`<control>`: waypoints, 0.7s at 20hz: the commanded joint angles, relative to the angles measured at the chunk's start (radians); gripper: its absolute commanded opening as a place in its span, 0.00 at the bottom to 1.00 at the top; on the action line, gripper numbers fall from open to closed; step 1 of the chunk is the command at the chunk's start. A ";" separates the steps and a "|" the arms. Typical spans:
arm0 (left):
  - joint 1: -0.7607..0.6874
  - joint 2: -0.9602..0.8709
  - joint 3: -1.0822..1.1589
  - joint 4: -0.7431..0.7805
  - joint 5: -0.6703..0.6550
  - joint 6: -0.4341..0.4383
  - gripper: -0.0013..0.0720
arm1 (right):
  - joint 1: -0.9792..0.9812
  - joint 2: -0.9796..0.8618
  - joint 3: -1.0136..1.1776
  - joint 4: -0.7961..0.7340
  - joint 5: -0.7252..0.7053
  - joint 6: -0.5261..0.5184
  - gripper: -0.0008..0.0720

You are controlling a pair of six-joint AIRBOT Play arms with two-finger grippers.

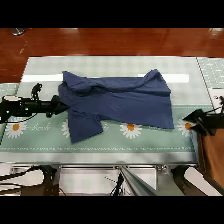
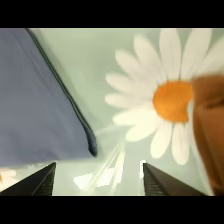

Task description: Fold the shirts.

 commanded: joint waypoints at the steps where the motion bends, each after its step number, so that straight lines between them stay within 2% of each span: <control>1: -0.002 -0.002 0.016 -0.012 -0.011 0.006 0.05 | 0.028 -0.008 -0.090 0.023 0.002 -0.022 0.86; 7: -0.002 -0.002 0.016 -0.011 -0.010 0.006 0.05 | 0.193 -0.145 -0.026 0.128 -0.092 -0.039 0.86; 14: -0.005 -0.002 0.016 -0.011 -0.011 0.006 0.05 | 0.329 -0.284 0.056 0.163 -0.151 0.013 0.86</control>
